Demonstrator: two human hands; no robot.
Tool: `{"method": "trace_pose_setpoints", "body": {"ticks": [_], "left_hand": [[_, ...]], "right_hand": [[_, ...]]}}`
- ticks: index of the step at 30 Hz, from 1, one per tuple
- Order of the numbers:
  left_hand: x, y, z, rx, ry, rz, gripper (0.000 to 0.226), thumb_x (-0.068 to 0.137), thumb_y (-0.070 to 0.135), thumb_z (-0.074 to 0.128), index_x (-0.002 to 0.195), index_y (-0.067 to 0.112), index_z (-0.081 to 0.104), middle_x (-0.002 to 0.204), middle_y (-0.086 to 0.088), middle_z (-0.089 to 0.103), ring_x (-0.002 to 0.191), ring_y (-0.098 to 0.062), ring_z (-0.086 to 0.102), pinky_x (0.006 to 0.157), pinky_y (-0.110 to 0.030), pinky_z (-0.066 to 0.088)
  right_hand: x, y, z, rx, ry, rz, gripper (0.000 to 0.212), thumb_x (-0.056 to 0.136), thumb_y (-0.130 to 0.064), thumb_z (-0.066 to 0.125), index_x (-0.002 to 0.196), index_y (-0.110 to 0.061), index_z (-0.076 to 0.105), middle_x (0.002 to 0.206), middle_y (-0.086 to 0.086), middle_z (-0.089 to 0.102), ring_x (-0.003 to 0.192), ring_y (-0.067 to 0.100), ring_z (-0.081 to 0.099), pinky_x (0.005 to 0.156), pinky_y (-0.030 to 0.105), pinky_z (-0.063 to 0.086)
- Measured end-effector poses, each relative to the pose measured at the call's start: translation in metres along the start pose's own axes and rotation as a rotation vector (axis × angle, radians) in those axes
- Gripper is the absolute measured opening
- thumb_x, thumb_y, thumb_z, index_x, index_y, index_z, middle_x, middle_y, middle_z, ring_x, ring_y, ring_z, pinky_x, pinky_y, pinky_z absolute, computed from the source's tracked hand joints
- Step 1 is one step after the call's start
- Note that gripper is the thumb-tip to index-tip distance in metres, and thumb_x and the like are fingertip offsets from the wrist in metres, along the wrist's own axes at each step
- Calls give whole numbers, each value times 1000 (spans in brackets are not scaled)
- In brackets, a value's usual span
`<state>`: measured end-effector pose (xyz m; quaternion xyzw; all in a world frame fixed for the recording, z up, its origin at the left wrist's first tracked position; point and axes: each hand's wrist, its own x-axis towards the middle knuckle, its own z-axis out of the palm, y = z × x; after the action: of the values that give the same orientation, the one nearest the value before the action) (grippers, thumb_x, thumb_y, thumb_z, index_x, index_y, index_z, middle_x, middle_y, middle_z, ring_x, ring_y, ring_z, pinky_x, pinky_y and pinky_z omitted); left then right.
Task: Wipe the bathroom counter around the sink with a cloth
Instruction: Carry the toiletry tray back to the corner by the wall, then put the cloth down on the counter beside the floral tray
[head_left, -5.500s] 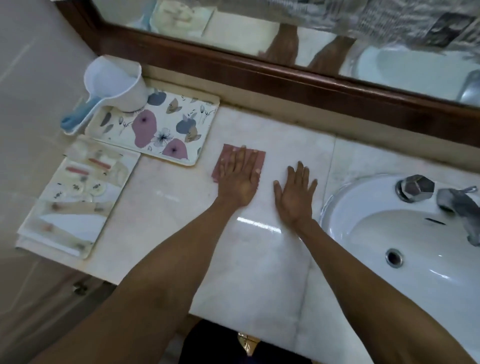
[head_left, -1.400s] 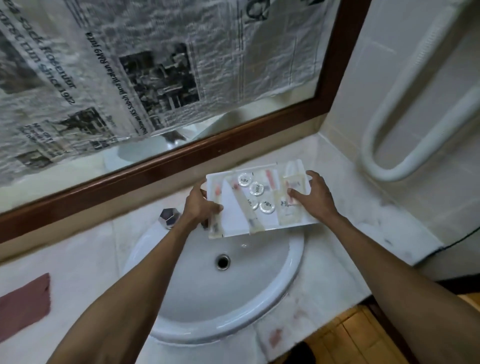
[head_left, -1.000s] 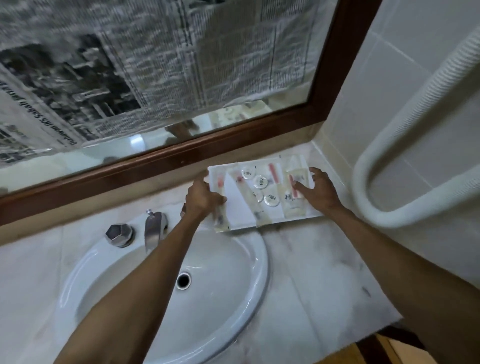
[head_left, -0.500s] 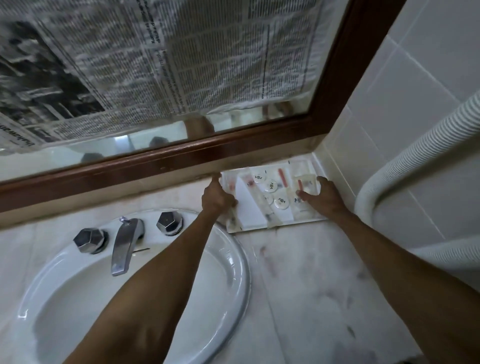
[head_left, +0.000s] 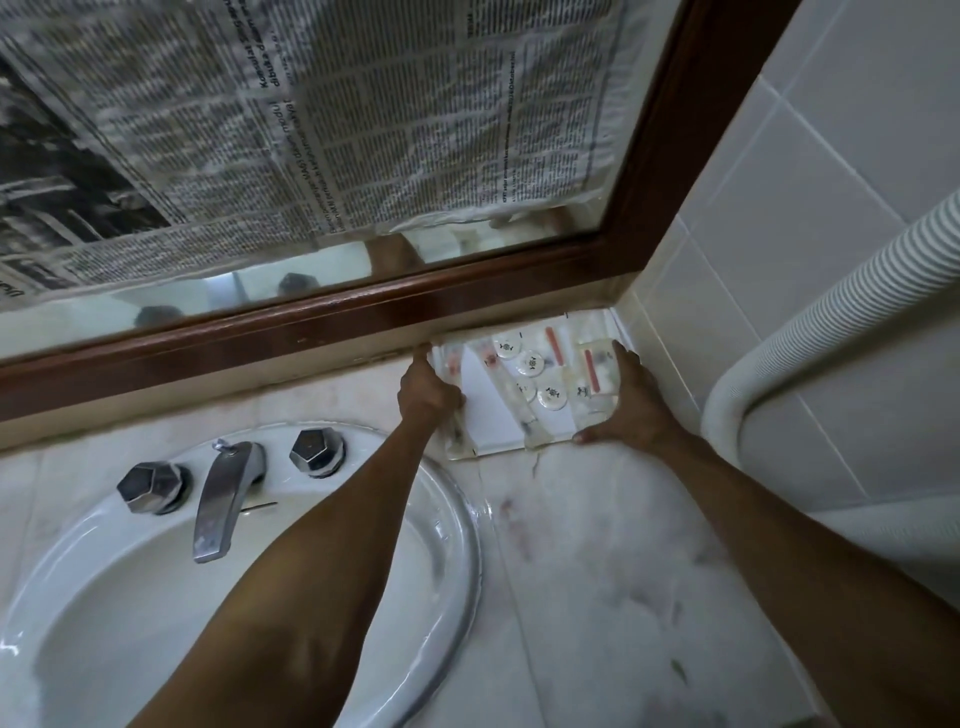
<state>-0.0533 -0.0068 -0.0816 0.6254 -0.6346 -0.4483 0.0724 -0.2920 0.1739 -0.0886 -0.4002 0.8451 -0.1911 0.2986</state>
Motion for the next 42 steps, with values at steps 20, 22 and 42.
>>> {"method": "trace_pose_setpoints", "body": {"ticks": [20,22,42], "left_hand": [[-24,2,-14,0,-35,194,76,93,21,71,157,13,31,140,-17,56,122,-33,60,92,-31,44],[-32,-6,-32,23,-11,255,71,94,25,70,155,17,35,144,-12,53,115,-29,63,91,-32,47],[-206,-301,-347,-42,274,298,42,97,22,59,138,31,54,101,8,69,72,-14,70,74,-33,56]], "right_hand": [[-15,-27,7,20,166,-190,102,65,-13,89,151,-12,34,157,12,35,147,30,29,118,43,29],[-18,-46,15,90,177,-236,87,71,-9,82,147,-11,39,156,12,36,147,29,28,117,41,31],[-181,-391,246,245,-102,-565,25,91,-19,65,115,-22,62,99,-6,68,71,6,61,78,36,55]]}}
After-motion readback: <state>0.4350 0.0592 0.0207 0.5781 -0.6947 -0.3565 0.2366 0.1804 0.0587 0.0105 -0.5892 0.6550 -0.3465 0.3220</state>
